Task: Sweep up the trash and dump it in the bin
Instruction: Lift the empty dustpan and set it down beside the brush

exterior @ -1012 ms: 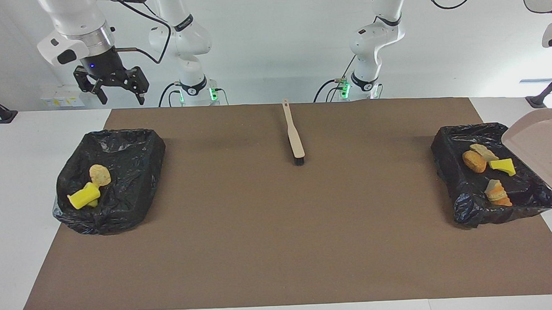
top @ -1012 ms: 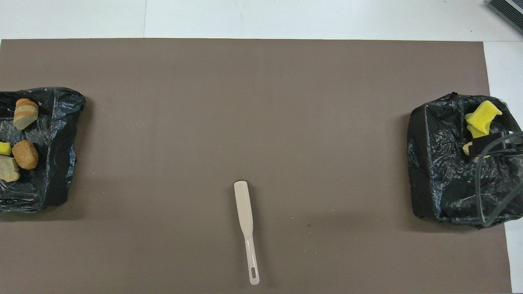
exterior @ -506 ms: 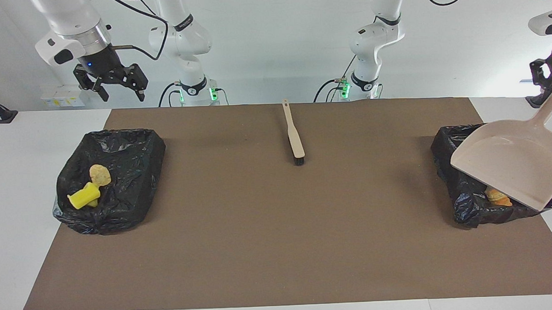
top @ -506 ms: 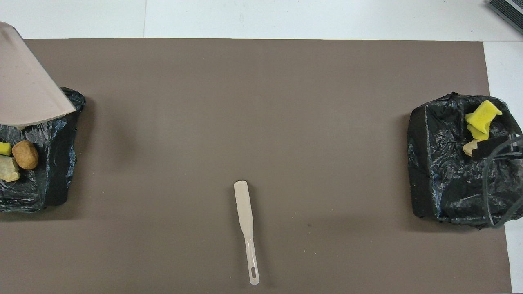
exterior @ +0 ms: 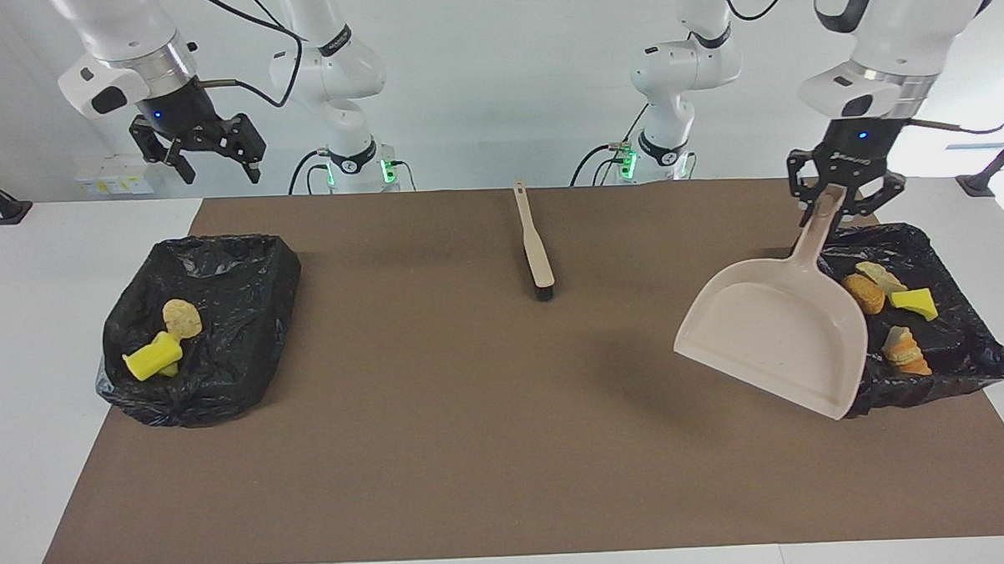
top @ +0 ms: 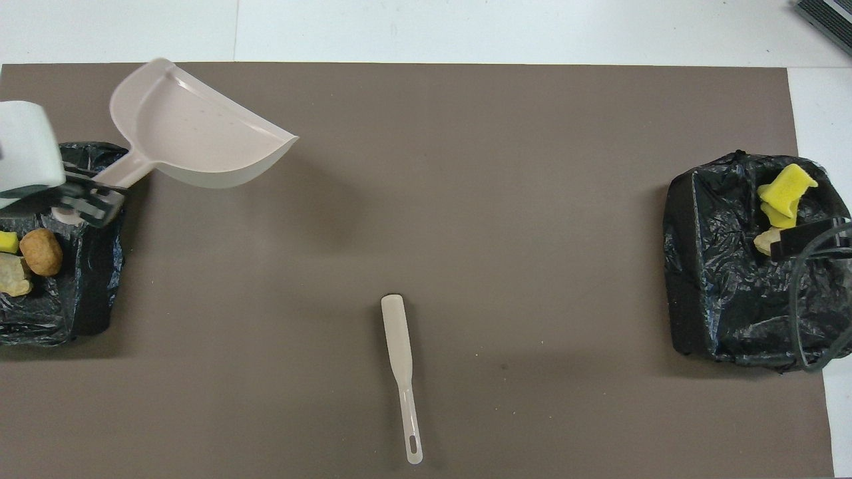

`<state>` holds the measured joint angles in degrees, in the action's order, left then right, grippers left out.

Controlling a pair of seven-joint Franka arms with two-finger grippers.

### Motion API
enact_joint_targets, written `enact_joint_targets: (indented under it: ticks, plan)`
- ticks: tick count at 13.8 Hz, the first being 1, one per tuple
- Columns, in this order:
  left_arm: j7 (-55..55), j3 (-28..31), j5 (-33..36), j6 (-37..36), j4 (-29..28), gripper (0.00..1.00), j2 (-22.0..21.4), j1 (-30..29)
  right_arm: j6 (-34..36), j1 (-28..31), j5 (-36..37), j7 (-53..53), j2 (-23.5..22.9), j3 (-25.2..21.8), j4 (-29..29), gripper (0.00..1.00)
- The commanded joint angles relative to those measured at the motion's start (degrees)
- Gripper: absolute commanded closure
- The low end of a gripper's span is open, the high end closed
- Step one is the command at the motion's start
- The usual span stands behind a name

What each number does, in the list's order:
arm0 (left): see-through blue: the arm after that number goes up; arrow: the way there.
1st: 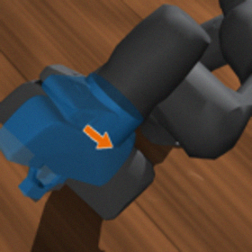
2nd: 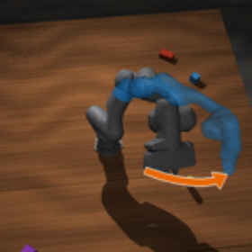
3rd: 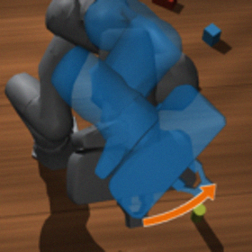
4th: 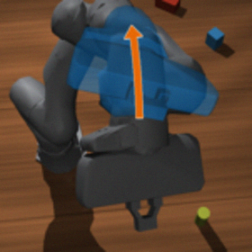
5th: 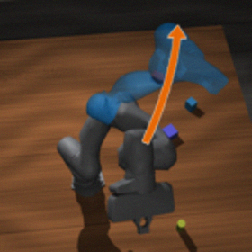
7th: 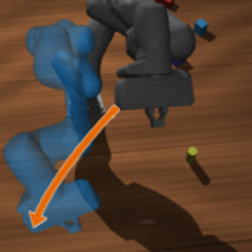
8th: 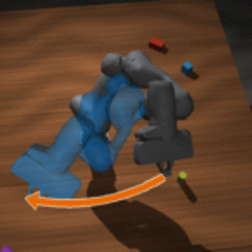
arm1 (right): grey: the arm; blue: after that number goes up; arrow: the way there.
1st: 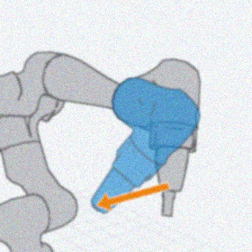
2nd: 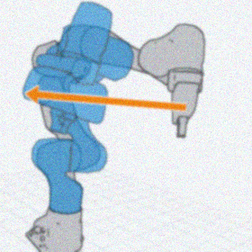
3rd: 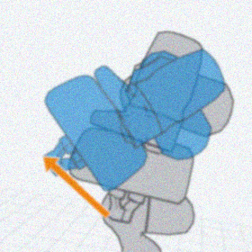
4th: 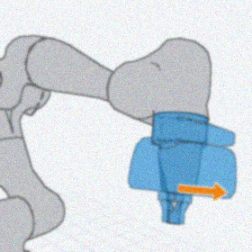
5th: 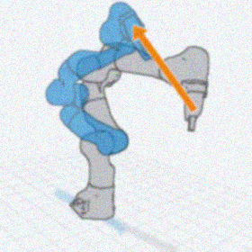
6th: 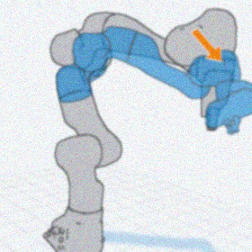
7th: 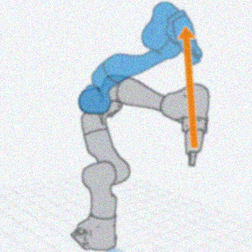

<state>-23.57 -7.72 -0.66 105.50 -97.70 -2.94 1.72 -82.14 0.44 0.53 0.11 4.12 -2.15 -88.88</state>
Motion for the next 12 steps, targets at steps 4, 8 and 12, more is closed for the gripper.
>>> enact_joint_targets:
  ticks: [4, 8, 12]
  plan:
    - [31.09, 1.30, -1.18, 12.79, -6.54, 1.00, 4.24, 16.01, -0.04, -0.01, -0.97, -0.55, 0.27, -0.22, 0.11, 0.00]
    - [50.86, 1.30, -1.10, 27.18, -7.15, 1.00, 13.11, 24.88, -0.04, -0.01, -0.97, -0.55, 0.27, -0.22, 0.20, 0.00]
    - [53.72, 1.30, -0.57, 32.75, -7.33, 1.00, 16.73, 27.10, -0.04, -0.01, -0.97, -0.55, 0.27, -0.22, 0.20, 0.00]
